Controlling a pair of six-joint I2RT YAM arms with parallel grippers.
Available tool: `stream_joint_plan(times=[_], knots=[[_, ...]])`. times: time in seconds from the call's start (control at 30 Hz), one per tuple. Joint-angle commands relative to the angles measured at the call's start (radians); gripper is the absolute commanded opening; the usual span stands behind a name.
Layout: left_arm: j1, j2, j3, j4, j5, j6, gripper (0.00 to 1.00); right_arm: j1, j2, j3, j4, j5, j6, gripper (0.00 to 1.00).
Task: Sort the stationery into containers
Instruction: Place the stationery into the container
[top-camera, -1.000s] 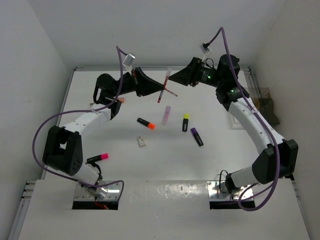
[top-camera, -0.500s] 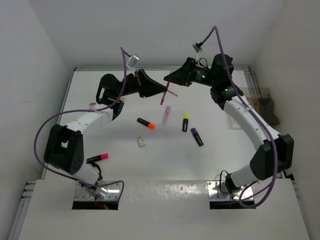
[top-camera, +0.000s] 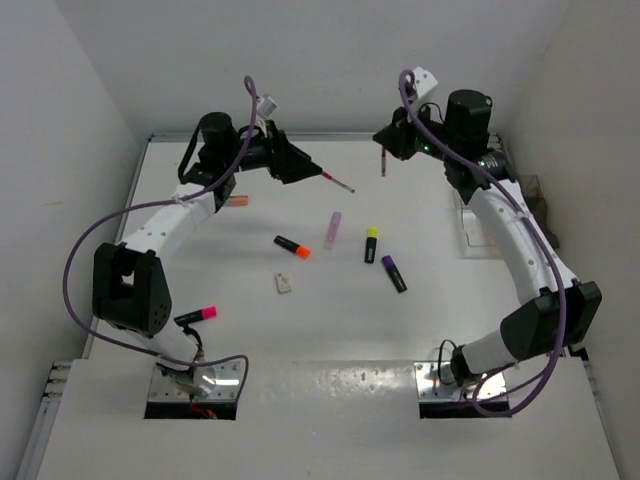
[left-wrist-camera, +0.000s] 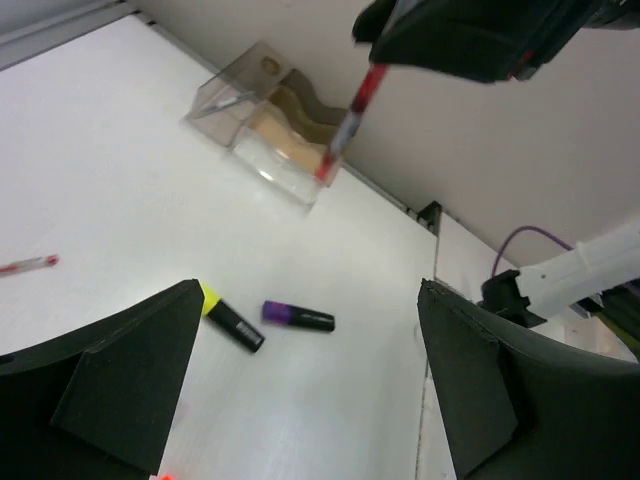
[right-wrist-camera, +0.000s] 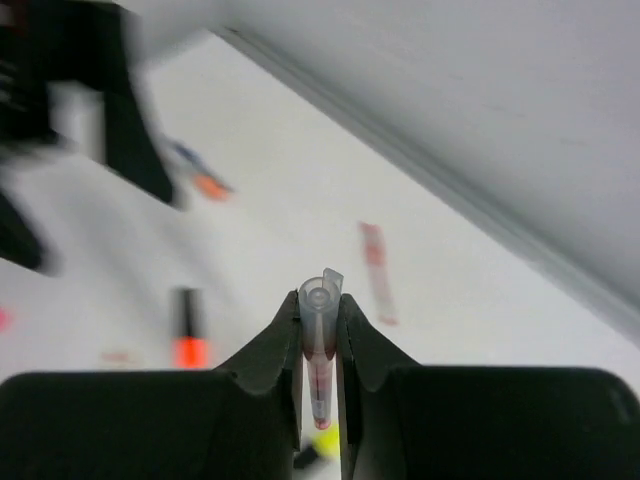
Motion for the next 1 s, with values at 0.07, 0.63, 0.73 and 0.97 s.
stream_joint_plan(times=[0.07, 0.63, 0.73, 0.97], knots=[[0.063, 0.016, 0.011, -0.087, 0.028, 0.113, 0.95, -0.127, 0.03, -0.082, -0.021, 0.293, -0.654, 0.0], [0.093, 0.089, 0.027, -0.08, 0.05, 0.133, 0.95, -0.418, 0.466, 0.059, 0.029, 0.287, -1.208, 0.0], [0.104, 0.097, 0.028, -0.082, 0.053, 0.133, 0.95, -0.44, 0.528, 0.104, 0.01, 0.292, -1.248, 0.0], [0.11, 0.131, 0.083, -0.151, 0.045, 0.171, 0.96, -0.472, 0.629, 0.211, -0.051, 0.312, -1.258, 0.07]])
